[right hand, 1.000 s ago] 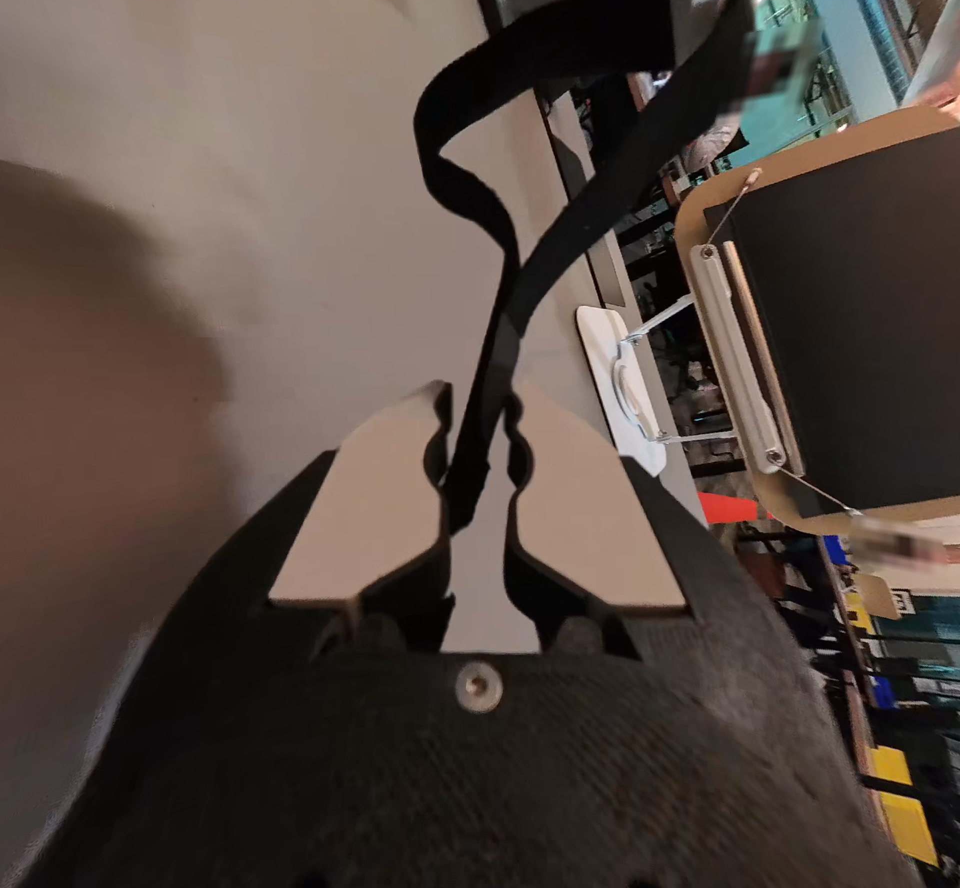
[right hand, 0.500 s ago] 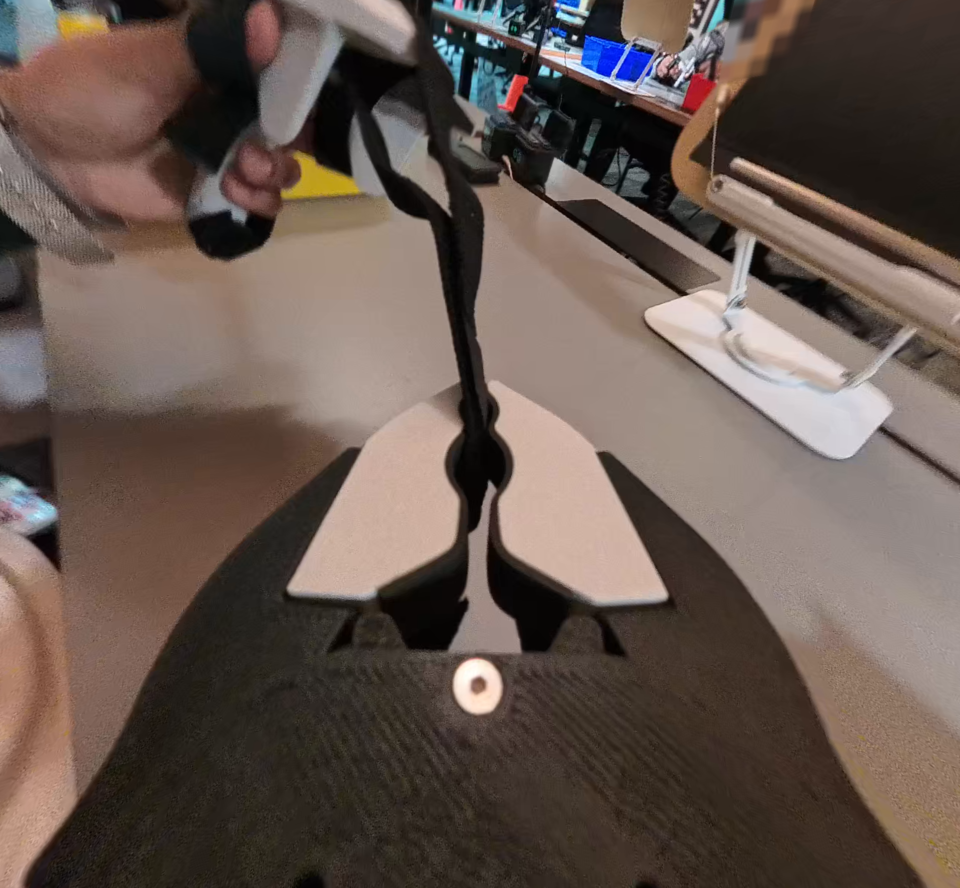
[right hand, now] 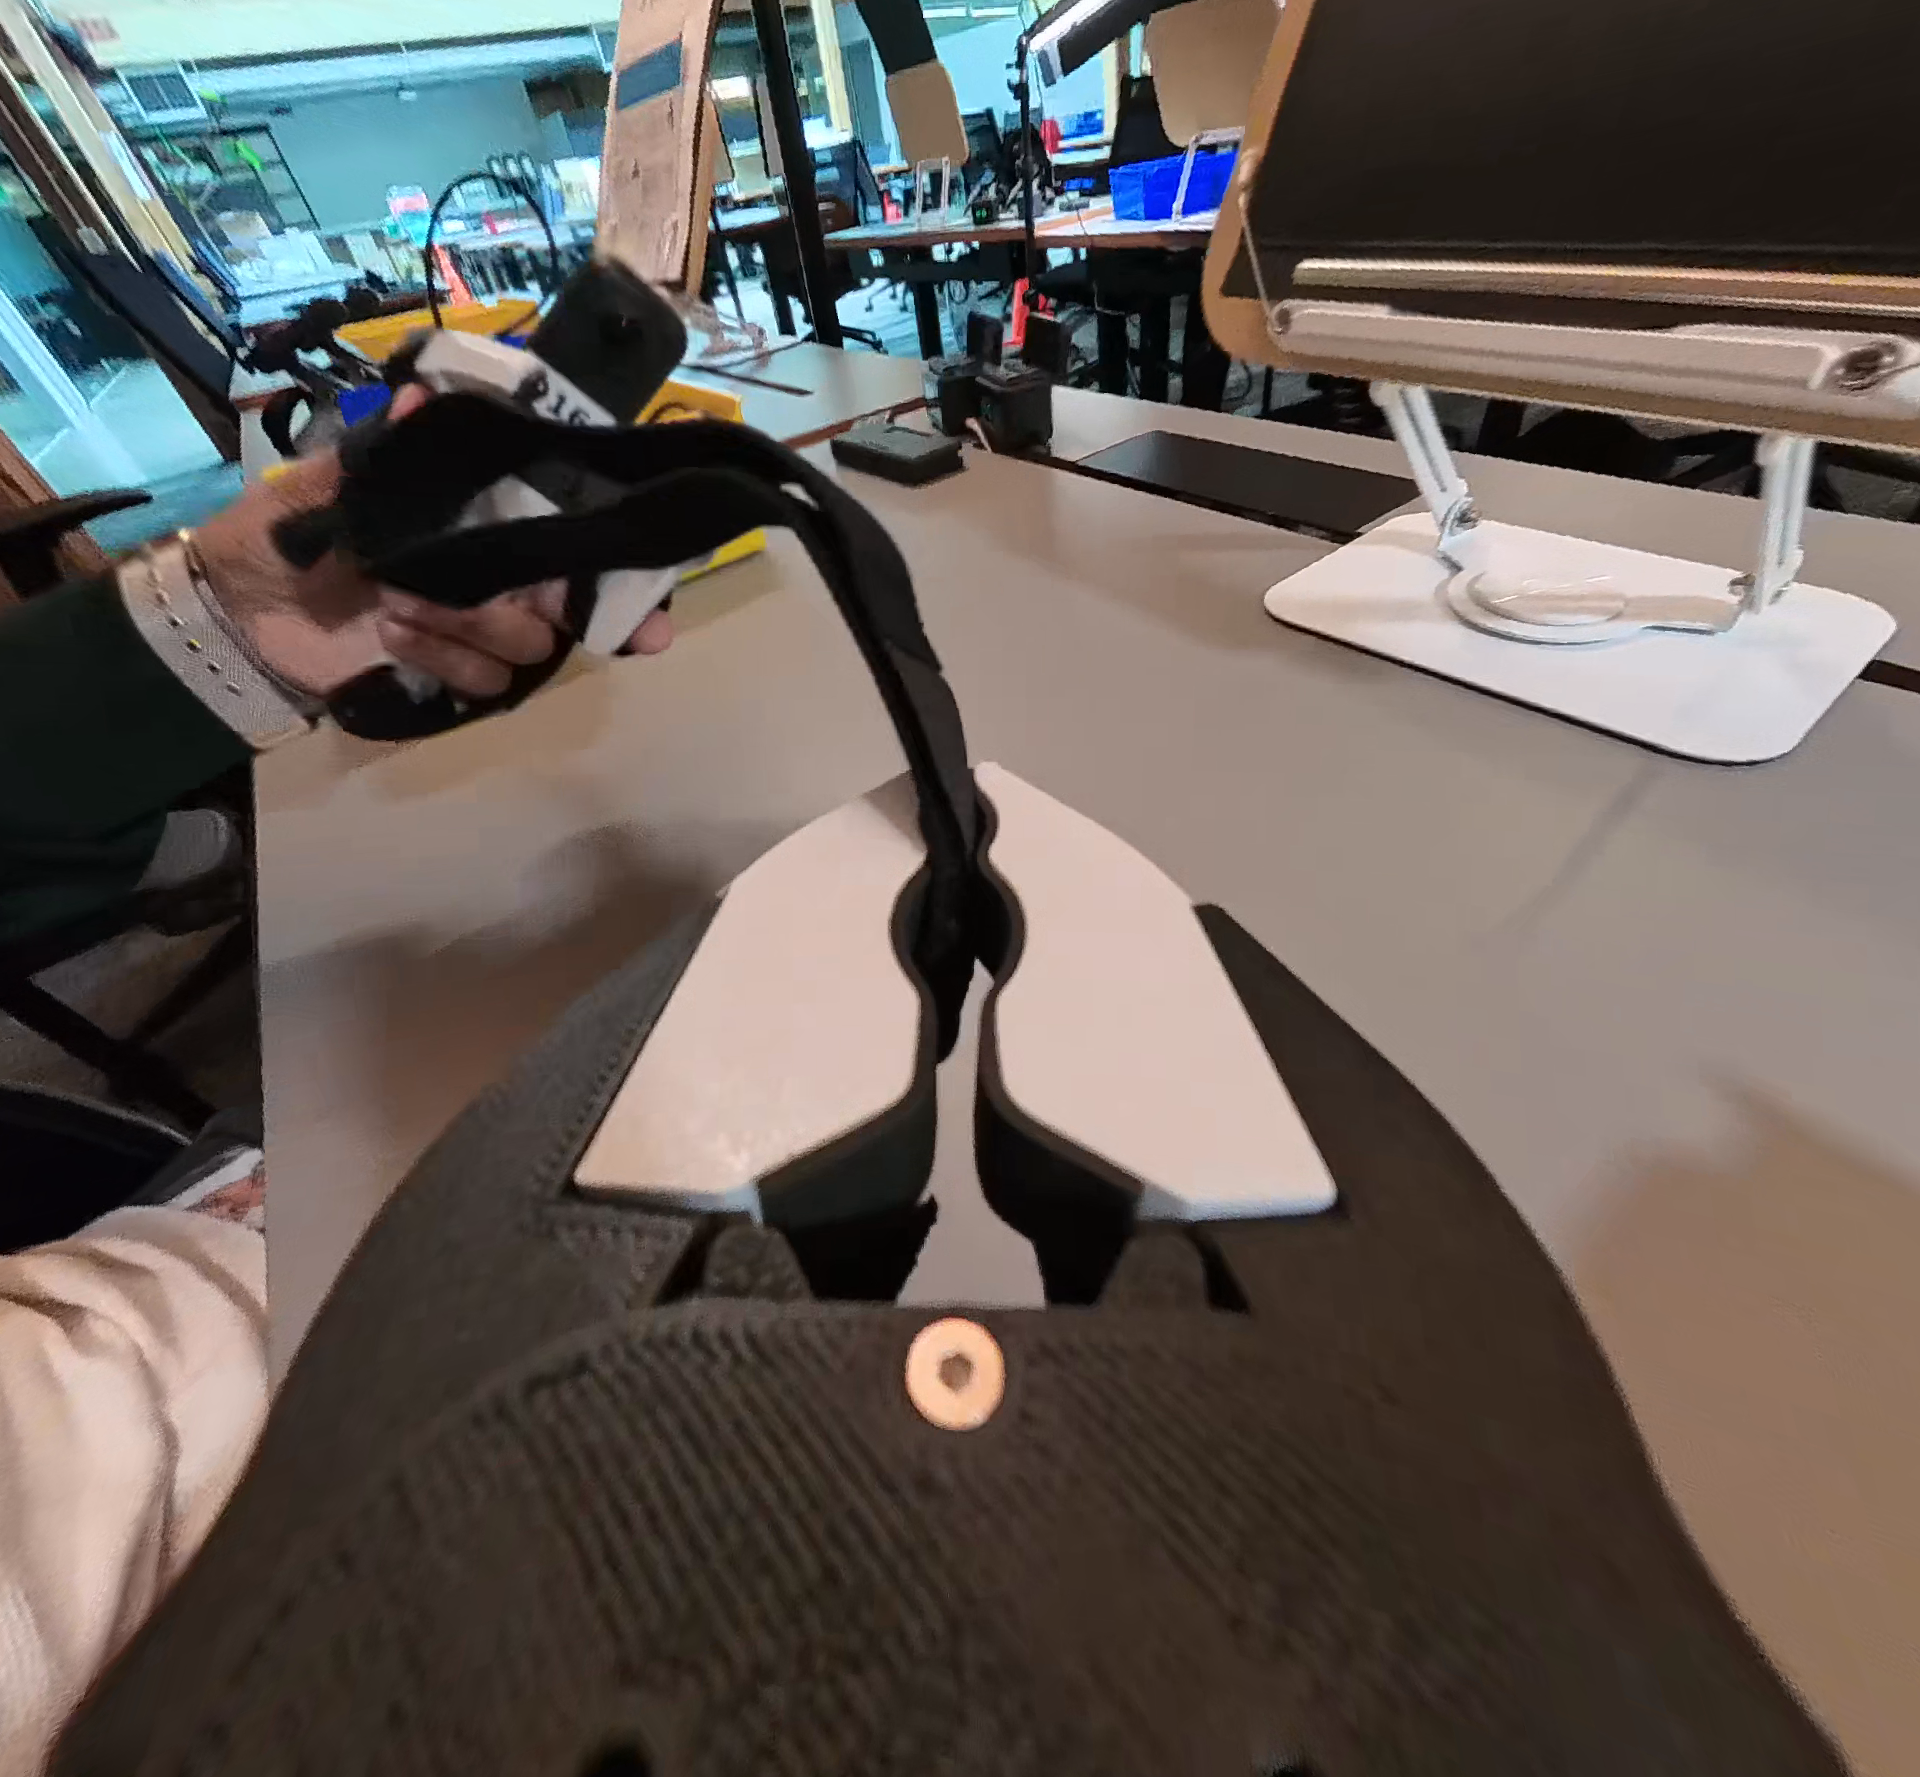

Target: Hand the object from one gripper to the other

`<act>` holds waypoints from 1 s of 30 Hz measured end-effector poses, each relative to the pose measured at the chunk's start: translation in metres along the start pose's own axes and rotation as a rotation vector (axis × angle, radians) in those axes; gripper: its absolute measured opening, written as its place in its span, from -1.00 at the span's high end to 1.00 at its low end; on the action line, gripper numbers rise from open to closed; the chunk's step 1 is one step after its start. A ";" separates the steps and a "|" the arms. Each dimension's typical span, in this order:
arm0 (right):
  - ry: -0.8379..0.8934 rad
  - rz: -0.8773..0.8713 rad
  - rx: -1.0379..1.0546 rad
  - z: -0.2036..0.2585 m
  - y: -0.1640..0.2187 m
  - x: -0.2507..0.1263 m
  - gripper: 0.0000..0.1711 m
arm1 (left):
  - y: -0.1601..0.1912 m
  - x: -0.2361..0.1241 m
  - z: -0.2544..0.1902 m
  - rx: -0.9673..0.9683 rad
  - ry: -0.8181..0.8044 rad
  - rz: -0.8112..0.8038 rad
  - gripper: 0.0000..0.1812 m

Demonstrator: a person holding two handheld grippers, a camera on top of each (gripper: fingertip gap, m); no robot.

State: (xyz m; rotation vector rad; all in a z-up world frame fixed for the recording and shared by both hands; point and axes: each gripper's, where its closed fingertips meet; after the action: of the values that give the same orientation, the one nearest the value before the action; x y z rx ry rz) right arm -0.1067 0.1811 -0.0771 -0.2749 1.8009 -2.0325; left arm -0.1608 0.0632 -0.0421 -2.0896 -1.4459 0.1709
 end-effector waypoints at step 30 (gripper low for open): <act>-0.548 0.128 0.287 0.091 0.027 0.020 1.00 | 0.012 0.038 -0.002 0.713 -0.102 -0.123 0.22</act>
State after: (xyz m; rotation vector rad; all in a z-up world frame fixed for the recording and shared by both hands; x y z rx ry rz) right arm -0.0829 0.0884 -0.0930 -0.5509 1.1539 -1.8593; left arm -0.1351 0.0932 -0.0386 -1.4232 -1.3082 0.6476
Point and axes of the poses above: each gripper's, where its closed fingertips meet, x out along the fingers, y out of its underside, z = x × y across the jaws, and after that the axes turned 1 degree about x, right-handed
